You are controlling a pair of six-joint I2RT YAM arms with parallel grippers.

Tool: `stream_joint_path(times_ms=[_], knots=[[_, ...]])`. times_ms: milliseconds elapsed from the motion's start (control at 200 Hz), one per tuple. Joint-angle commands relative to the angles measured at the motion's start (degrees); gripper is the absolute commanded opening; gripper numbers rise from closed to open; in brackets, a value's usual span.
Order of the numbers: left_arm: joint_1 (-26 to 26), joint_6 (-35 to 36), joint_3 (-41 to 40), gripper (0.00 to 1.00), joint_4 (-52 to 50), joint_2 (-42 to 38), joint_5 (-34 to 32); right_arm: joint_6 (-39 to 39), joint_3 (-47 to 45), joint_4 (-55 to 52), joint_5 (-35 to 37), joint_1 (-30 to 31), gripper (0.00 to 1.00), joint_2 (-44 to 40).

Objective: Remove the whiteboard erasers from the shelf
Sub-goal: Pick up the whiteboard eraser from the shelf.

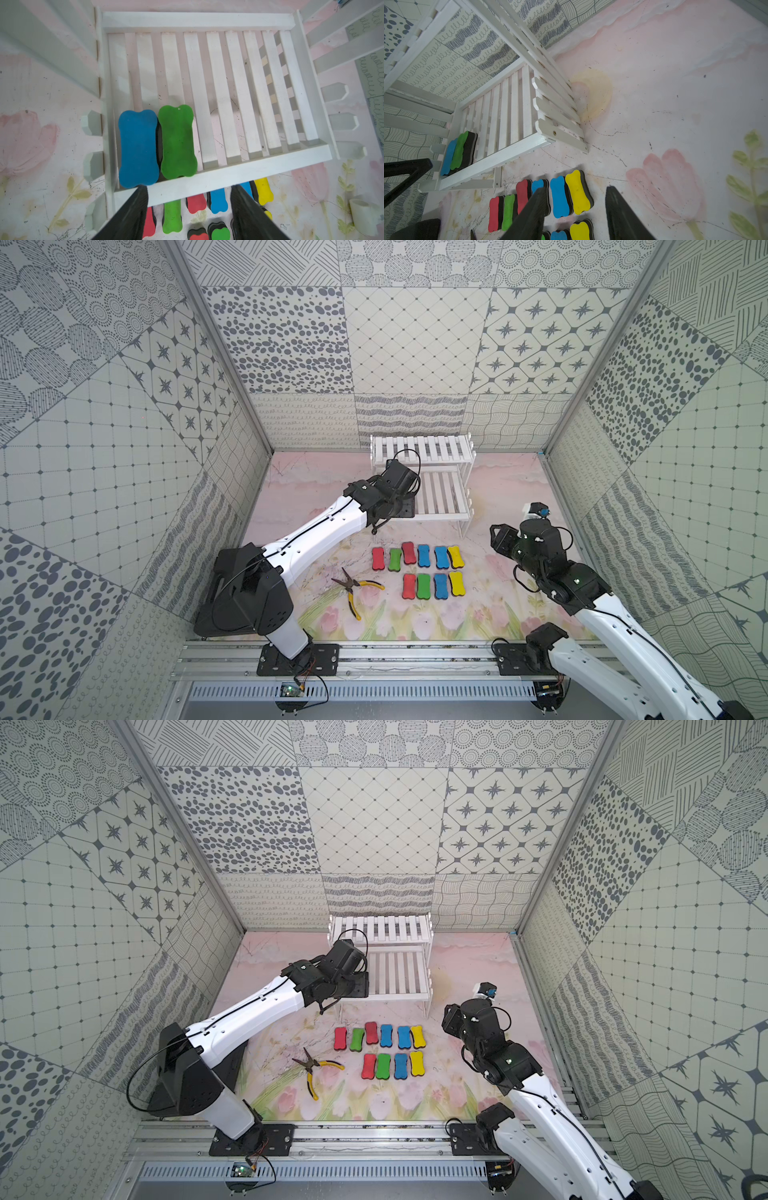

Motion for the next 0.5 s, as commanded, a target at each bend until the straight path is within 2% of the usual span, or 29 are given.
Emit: stream_joint_path(times_ms=[0, 215, 495], knots=[[1.1, 5.8, 2.9, 0.67, 1.6, 3.3, 1.9, -0.1, 0.0, 2.1, 0.4, -0.4, 0.5, -0.2], [1.2, 6.4, 7.6, 0.63, -1.2, 8.0, 0.8, -0.3, -0.2, 2.1, -0.1, -1.1, 0.51, -0.1], [1.3, 6.1, 8.3, 0.62, -2.2, 9.2, -2.2, -0.5, -0.7, 2.1, -0.6, -2.1, 0.51, -0.5]])
